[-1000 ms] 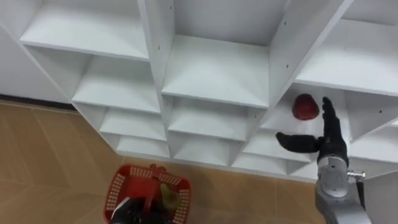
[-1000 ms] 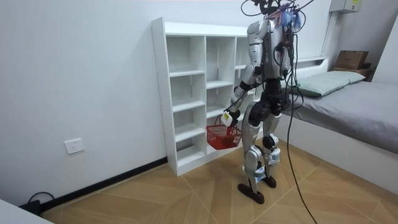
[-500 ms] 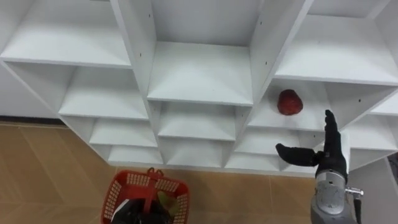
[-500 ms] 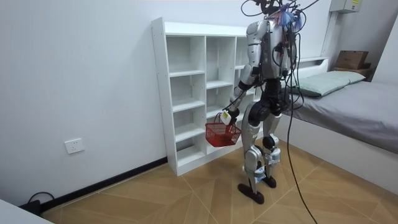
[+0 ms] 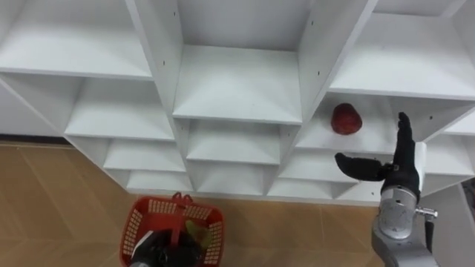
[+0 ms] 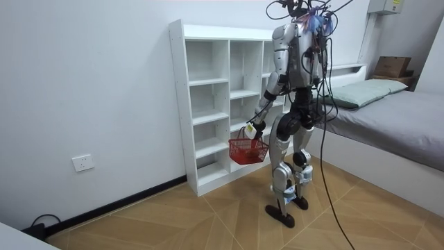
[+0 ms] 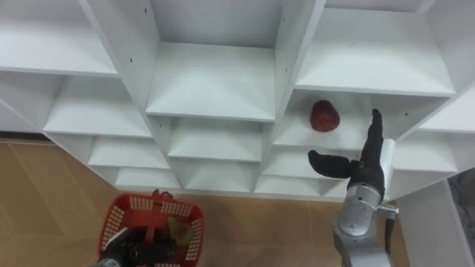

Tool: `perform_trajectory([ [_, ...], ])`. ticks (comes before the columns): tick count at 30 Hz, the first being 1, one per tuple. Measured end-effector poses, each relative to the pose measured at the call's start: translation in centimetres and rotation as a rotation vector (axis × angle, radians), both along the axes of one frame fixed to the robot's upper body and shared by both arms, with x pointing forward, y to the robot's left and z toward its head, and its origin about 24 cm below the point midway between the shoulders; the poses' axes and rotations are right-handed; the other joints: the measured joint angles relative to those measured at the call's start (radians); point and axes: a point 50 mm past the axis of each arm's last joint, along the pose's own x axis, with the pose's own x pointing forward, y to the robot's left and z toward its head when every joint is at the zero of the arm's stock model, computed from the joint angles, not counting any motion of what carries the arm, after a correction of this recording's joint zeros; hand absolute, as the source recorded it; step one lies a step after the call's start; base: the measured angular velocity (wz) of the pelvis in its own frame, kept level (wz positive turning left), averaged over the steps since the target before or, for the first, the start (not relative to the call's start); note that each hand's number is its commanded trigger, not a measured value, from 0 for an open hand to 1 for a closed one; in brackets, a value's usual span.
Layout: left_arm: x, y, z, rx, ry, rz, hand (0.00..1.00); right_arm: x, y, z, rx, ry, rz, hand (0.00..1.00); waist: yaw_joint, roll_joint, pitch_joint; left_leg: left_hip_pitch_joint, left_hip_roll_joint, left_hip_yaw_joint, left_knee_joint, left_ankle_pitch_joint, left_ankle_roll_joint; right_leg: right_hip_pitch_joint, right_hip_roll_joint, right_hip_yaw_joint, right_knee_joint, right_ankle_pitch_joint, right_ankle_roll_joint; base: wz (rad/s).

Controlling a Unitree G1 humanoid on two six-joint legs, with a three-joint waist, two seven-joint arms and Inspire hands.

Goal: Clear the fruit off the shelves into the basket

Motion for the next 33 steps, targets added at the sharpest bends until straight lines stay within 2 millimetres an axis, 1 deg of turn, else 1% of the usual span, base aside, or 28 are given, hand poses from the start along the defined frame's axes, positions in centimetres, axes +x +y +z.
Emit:
perform_trajectory([
  [3, 0.1, 0.0, 0.0, -0.002, -0.003, -0.003, 1.00, 0.0, -0.3, 0.0, -0.008, 0.006, -0.002, 0.00, 0.009, -0.004, 0.0026, 0.001, 0.000, -0.001, 0.001, 0.000, 0.000, 0.002, -0.001, -0.001, 0.000, 0.000, 0.000, -0.02],
  [4, 0.0, 0.0, 0.0, -0.003, -0.002, -0.003, 1.00, 0.0, -0.4, 0.0, -0.011, 0.007, -0.003, 0.00, 0.013, -0.006, 0.0051, 0.001, 0.000, 0.001, 0.001, 0.000, 0.000, 0.001, -0.005, 0.000, 0.001, 0.000, 0.000, 0.00],
  [5, 0.0, 0.0, 0.0, -0.002, -0.001, -0.003, 1.00, 0.0, -0.5, 0.1, -0.017, 0.005, -0.002, 0.00, 0.021, -0.008, 0.0094, 0.000, 0.000, 0.001, 0.001, 0.000, 0.000, 0.000, -0.006, 0.000, 0.003, -0.001, -0.001, 0.00],
  [6, 0.0, 0.1, 0.0, 0.003, -0.001, -0.005, 1.00, 0.2, -0.6, 0.1, -0.020, 0.005, -0.002, 0.00, 0.025, -0.012, 0.0171, -0.001, 0.000, 0.001, 0.003, 0.000, 0.000, 0.000, -0.006, 0.000, 0.006, -0.002, -0.001, 0.00],
  [8, 0.0, 0.2, 0.0, 0.012, 0.000, -0.016, 1.00, 0.6, -0.6, 0.2, -0.022, 0.006, -0.003, 0.00, 0.028, -0.015, 0.0228, -0.006, 0.000, -0.003, 0.006, 0.000, 0.000, -0.003, -0.008, -0.002, 0.009, -0.004, -0.001, 0.07],
  [11, 0.1, 0.2, 0.1, 0.010, -0.002, -0.018, 1.00, 1.2, -0.8, 0.5, -0.024, -0.002, 0.002, 0.00, 0.030, -0.011, 0.0218, -0.023, -0.001, -0.019, 0.020, -0.001, 0.000, -0.011, -0.014, -0.025, 0.016, -0.008, -0.003, 0.15],
  [15, 0.1, 0.2, 0.0, 0.011, -0.004, -0.018, 1.00, 2.4, -1.1, 0.9, -0.035, -0.001, 0.002, 0.00, 0.038, -0.010, 0.0218, -0.039, -0.004, -0.023, 0.029, -0.001, 0.000, -0.031, -0.022, -0.028, 0.045, -0.020, -0.005, 0.10],
  [18, -0.1, 0.3, 0.0, 0.013, 0.000, -0.017, 1.00, 2.9, -1.3, 1.1, -0.042, 0.000, -0.001, 0.00, 0.040, -0.008, 0.0215, -0.042, -0.008, -0.030, 0.037, -0.001, 0.000, -0.032, -0.025, -0.029, 0.054, -0.026, -0.003, 0.06],
  [23, -0.2, 0.5, -0.1, 0.019, 0.003, -0.019, 1.00, 3.2, -2.0, 1.2, -0.062, 0.015, -0.014, 0.00, 0.039, -0.008, 0.0213, -0.058, -0.020, -0.038, 0.048, -0.002, 0.002, -0.057, -0.044, -0.036, 0.102, -0.048, 0.000, 0.10],
  [27, -0.6, 1.2, -0.1, 0.043, 0.015, -0.027, 1.00, 3.7, -2.3, 1.3, -0.067, 0.025, -0.027, 0.00, 0.041, -0.008, 0.0212, -0.095, -0.020, -0.038, 0.076, -0.002, 0.003, -0.093, -0.050, -0.039, 0.133, -0.055, -0.006, 0.05],
  [29, -0.8, 1.2, -0.2, 0.044, 0.025, -0.026, 1.00, 3.9, -2.3, 1.4, -0.068, 0.022, -0.028, 0.00, 0.042, -0.008, 0.0212, -0.102, -0.022, -0.039, 0.081, -0.002, 0.003, -0.103, -0.057, -0.046, 0.149, -0.062, -0.009, 0.05],
  [33, -1.2, 1.2, -0.4, 0.035, 0.040, -0.032, 1.00, 3.9, -2.3, 1.4, -0.069, 0.023, -0.029, 0.00, 0.045, -0.009, 0.0216, -0.110, -0.024, -0.047, 0.093, -0.002, 0.002, -0.106, -0.060, -0.052, 0.159, -0.066, -0.010, 0.09],
])
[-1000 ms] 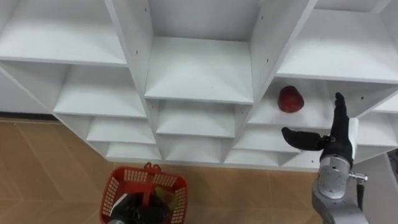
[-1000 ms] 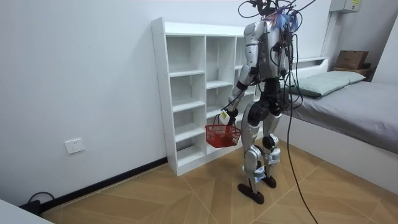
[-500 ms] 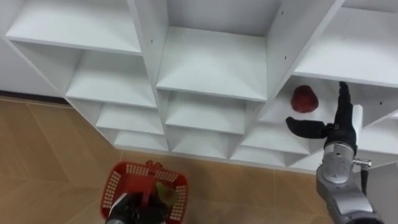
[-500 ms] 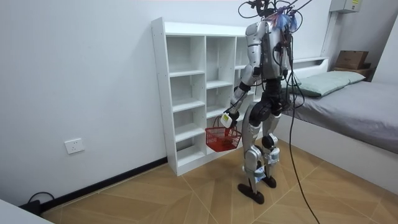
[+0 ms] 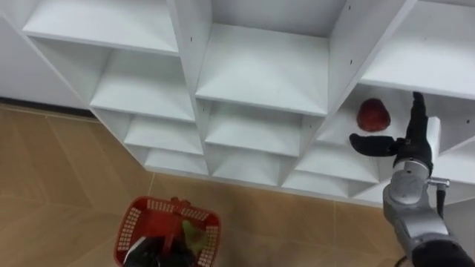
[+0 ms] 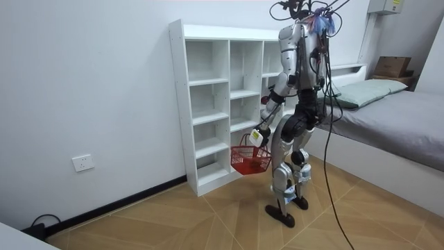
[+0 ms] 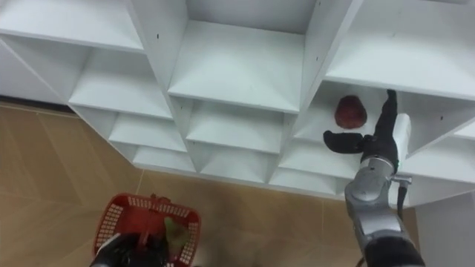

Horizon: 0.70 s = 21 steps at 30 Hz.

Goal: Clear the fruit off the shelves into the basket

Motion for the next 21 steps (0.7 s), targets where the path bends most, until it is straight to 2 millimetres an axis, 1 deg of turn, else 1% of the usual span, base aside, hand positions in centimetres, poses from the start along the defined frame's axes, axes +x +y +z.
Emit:
perform_trajectory([
  [6, -0.1, 0.0, 0.0, 0.003, 0.004, -0.018, 1.00, 0.0, -0.2, -0.2, -0.001, 0.017, -0.008, 0.00, 0.021, -0.005, -0.0005, -0.009, -0.002, -0.003, 0.010, 0.000, 0.000, -0.010, -0.003, 0.001, 0.008, -0.003, 0.000, 0.00],
  [16, 0.1, -0.1, 0.0, -0.001, 0.000, -0.022, 1.00, 0.6, -0.3, -0.1, 0.005, 0.025, -0.020, 0.00, 0.023, -0.005, -0.0003, -0.023, -0.002, -0.005, 0.018, 0.000, 0.000, -0.021, -0.003, 0.001, 0.010, -0.003, -0.001, 0.00],
  [18, 0.5, -0.3, 0.2, -0.002, -0.009, -0.026, 1.00, 0.9, -0.5, 0.0, 0.001, 0.033, -0.028, 0.00, 0.027, -0.003, 0.0008, -0.035, -0.002, -0.002, 0.023, 0.000, 0.000, -0.036, -0.004, 0.005, 0.019, -0.003, -0.001, -0.02],
  [21, 0.8, -0.5, 0.2, -0.002, -0.015, -0.043, 1.00, 1.0, -0.7, 0.1, -0.004, 0.033, -0.030, 0.00, 0.037, 0.000, 0.0014, -0.040, -0.003, -0.002, 0.023, 0.000, 0.000, -0.046, -0.008, 0.003, 0.031, -0.005, -0.004, 0.00],
])
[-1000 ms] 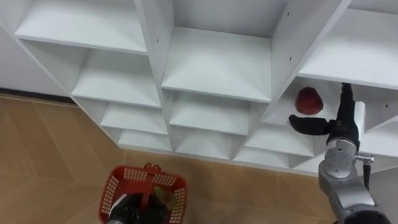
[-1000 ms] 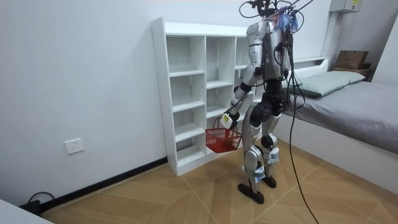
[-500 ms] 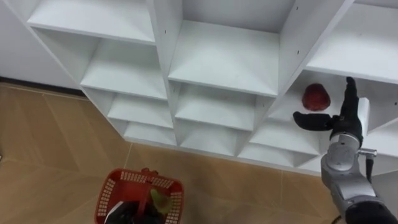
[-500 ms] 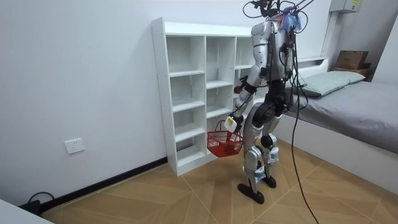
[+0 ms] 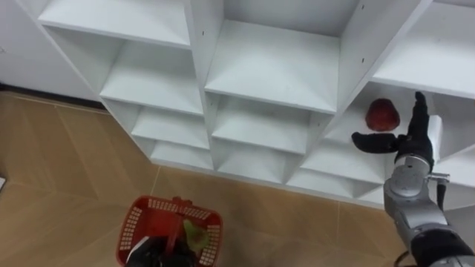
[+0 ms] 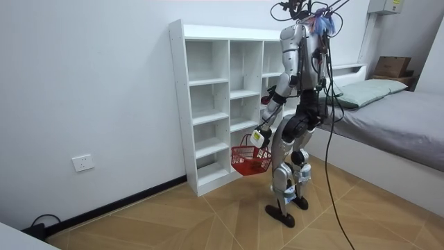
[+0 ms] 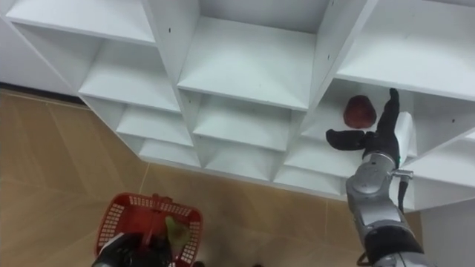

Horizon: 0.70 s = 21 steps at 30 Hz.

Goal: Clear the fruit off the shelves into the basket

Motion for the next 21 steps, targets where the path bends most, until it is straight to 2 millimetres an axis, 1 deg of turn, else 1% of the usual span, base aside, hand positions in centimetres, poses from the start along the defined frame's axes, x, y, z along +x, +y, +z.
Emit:
perform_trajectory([
  [1, 0.1, -0.1, 0.0, 0.000, -0.003, -0.006, 1.00, 0.1, -0.1, 0.1, -0.003, -0.002, 0.000, 0.00, 0.004, 0.001, 0.0003, -0.004, -0.001, 0.000, 0.001, 0.000, 0.000, -0.006, -0.001, 0.000, 0.003, -0.001, -0.001, 0.00],
  [3, 0.5, -0.6, 0.1, -0.005, -0.010, -0.027, 1.00, 0.4, -0.4, 0.6, -0.016, -0.011, 0.000, 0.00, 0.011, 0.005, 0.0037, -0.016, -0.004, 0.003, 0.007, 0.000, 0.000, -0.023, -0.010, -0.002, 0.024, -0.006, -0.002, 0.00],
  [9, 0.6, -1.1, 0.1, -0.003, -0.009, -0.062, 1.00, 1.4, -0.7, 1.4, -0.021, -0.015, -0.007, 0.00, 0.011, 0.010, 0.0069, -0.033, -0.006, 0.004, 0.010, 0.000, 0.000, -0.044, -0.015, -0.002, 0.033, -0.013, -0.005, 0.00],
  [11, 1.0, -1.2, 0.3, -0.001, -0.020, -0.065, 1.00, 1.6, -0.9, 1.7, -0.028, -0.023, -0.012, 0.00, 0.012, 0.008, 0.0079, -0.050, -0.008, 0.005, 0.017, 0.000, 0.000, -0.064, -0.021, -0.003, 0.049, -0.018, -0.006, 0.03],
  [17, 1.8, -1.2, 0.6, 0.018, -0.042, -0.069, 1.00, 1.8, -1.0, 1.9, -0.003, -0.040, -0.034, 0.00, 0.015, 0.008, 0.0099, -0.092, -0.008, 0.029, 0.032, 0.000, 0.000, -0.116, -0.028, 0.007, 0.081, -0.023, -0.008, -0.01],
  [18, 1.7, -1.3, 0.6, 0.021, -0.041, -0.070, 1.00, 1.9, -1.0, 2.0, 0.000, -0.041, -0.037, 0.00, 0.017, 0.006, 0.0108, -0.098, -0.009, 0.033, 0.034, 0.000, 0.000, -0.127, -0.029, 0.013, 0.089, -0.024, -0.009, -0.07],
  [19, 1.8, -1.3, 0.6, 0.022, -0.042, -0.071, 1.00, 2.0, -1.0, 2.1, 0.004, -0.044, -0.039, 0.00, 0.017, 0.006, 0.0139, -0.099, -0.009, 0.035, 0.034, 0.000, 0.000, -0.130, -0.029, 0.016, 0.091, -0.024, -0.009, -0.09],
  [20, 1.8, -1.4, 0.6, 0.024, -0.044, -0.076, 1.00, 2.1, -1.0, 2.2, 0.014, -0.047, -0.044, 0.00, 0.018, 0.006, 0.0186, -0.099, -0.009, 0.038, 0.035, 0.000, 0.000, -0.133, -0.029, 0.020, 0.095, -0.026, -0.010, -0.10],
  [21, 1.8, -1.4, 0.6, 0.025, -0.044, -0.079, 1.00, 2.1, -1.0, 2.2, 0.025, -0.050, -0.050, 0.00, 0.023, 0.004, 0.0200, -0.099, -0.009, 0.044, 0.035, 0.000, 0.000, -0.139, -0.030, 0.027, 0.098, -0.030, -0.010, -0.09],
])
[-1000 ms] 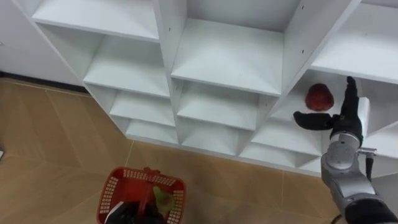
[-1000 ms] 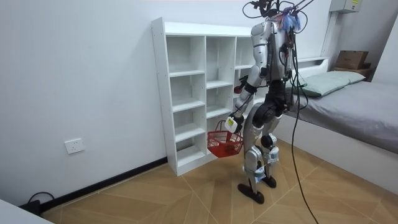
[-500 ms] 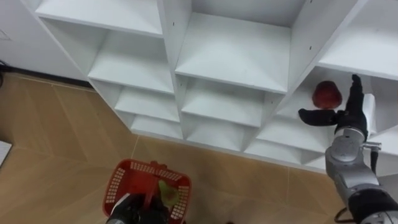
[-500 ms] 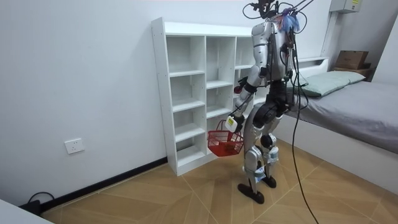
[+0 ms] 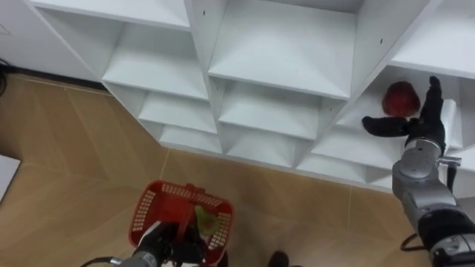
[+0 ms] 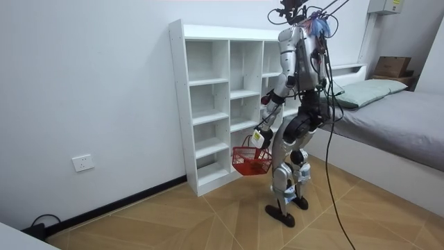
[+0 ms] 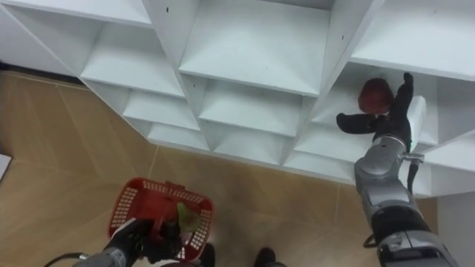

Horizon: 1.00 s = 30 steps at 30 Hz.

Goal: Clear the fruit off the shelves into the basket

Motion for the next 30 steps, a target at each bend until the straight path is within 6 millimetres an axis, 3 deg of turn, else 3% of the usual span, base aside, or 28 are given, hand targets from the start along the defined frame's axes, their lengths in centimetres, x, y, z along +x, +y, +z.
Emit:
perform_trajectory([
  [8, 0.3, -0.2, 0.2, -0.005, -0.015, -0.007, 1.00, 0.1, -0.6, 0.4, 0.002, 0.000, -0.015, 0.00, 0.016, -0.003, 0.0031, -0.036, 0.001, 0.006, 0.015, 0.000, -0.001, -0.039, -0.006, -0.002, 0.025, -0.008, -0.006, 0.00],
  [30, 1.0, -1.3, 0.8, -0.004, -0.061, -0.055, 1.00, 1.1, -0.6, 1.9, 0.032, -0.068, -0.053, 0.00, 0.014, -0.007, 0.0049, -0.105, 0.001, 0.006, 0.058, 0.000, 0.000, -0.099, -0.012, -0.003, 0.055, -0.010, -0.009, 0.00],
])
